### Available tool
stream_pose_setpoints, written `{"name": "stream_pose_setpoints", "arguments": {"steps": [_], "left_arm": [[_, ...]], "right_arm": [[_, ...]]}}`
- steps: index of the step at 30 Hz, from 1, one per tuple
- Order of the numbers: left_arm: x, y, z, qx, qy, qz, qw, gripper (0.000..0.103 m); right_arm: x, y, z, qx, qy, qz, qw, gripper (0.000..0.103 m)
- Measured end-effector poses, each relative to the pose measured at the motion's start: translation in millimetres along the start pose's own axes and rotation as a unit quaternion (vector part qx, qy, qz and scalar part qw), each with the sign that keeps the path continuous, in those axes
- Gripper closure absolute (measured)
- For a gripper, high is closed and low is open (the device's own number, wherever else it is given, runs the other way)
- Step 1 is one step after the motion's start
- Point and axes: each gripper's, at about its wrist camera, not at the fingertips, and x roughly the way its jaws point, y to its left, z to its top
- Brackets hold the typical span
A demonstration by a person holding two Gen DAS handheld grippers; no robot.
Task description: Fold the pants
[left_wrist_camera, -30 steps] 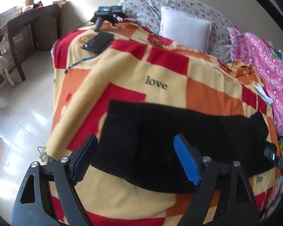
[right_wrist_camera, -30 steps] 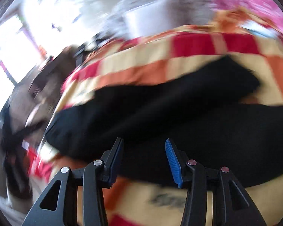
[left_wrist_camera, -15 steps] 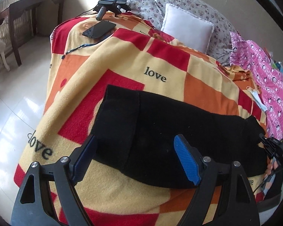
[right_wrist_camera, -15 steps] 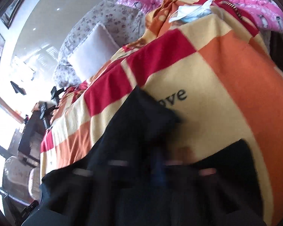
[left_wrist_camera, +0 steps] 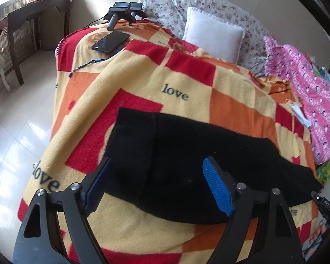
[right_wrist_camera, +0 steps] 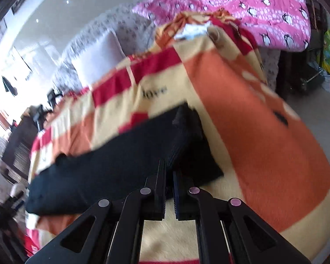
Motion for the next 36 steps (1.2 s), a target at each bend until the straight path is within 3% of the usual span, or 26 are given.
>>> {"name": "stream_pose_setpoints", "arguments": {"steps": [2,4,6,9,15,17,20,22,23,24,25,26,28,30,36], "left_arm": [[0,3,-1,0.000,0.001,0.005,1.0000,0.020],[-3,6,-2,0.003,-0.001,0.014,0.9999,0.020],[-8,11,-2,0.002,-0.006,0.020,0.9998,0.020],[-16,26,-3,-0.010,-0.010,0.027,0.9995,0.020],[-22,49,-13,-0.025,0.002,0.040,0.9989,0.020],[-18,50,-15,-0.027,0.010,0.033,0.9990,0.020],[-9,47,-14,-0.022,0.017,0.031,0.9991,0.020],[-5,43,-12,-0.012,0.018,0.025,0.9995,0.020],[-3,40,-9,-0.006,0.018,0.021,0.9996,0.020],[0,38,-6,0.000,0.018,0.017,0.9997,0.028],[5,33,-2,0.007,0.022,0.012,0.9997,0.038],[9,31,1,0.013,0.027,0.010,0.9995,0.058],[17,23,10,0.032,0.025,0.016,0.9991,0.061],[22,19,17,0.043,0.021,0.025,0.9985,0.077],[43,21,30,0.054,0.024,0.041,0.9974,0.079]], "right_arm": [[-6,2,0,-0.011,0.009,-0.020,1.000,0.085],[-26,11,0,-0.027,-0.002,-0.012,1.000,0.079],[-34,22,0,-0.036,-0.007,0.030,0.999,0.070],[-28,64,-4,-0.073,0.008,0.104,0.992,0.065],[27,187,-6,-0.176,0.039,0.189,0.965,0.062],[46,212,-4,-0.193,0.049,0.190,0.961,0.057],[80,252,-2,-0.239,0.065,0.158,0.956,0.057],[100,262,-5,-0.250,0.086,0.151,0.952,0.060],[108,265,-7,-0.256,0.096,0.145,0.951,0.078],[114,268,-9,-0.264,0.099,0.134,0.950,0.092],[116,268,-8,-0.262,0.093,0.133,0.951,0.092],[116,266,-6,-0.253,0.092,0.141,0.953,0.093],[109,258,4,-0.222,0.079,0.161,0.959,0.095],[104,256,13,-0.209,0.063,0.168,0.961,0.096],[115,259,18,-0.194,0.055,0.145,0.969,0.096]]}}
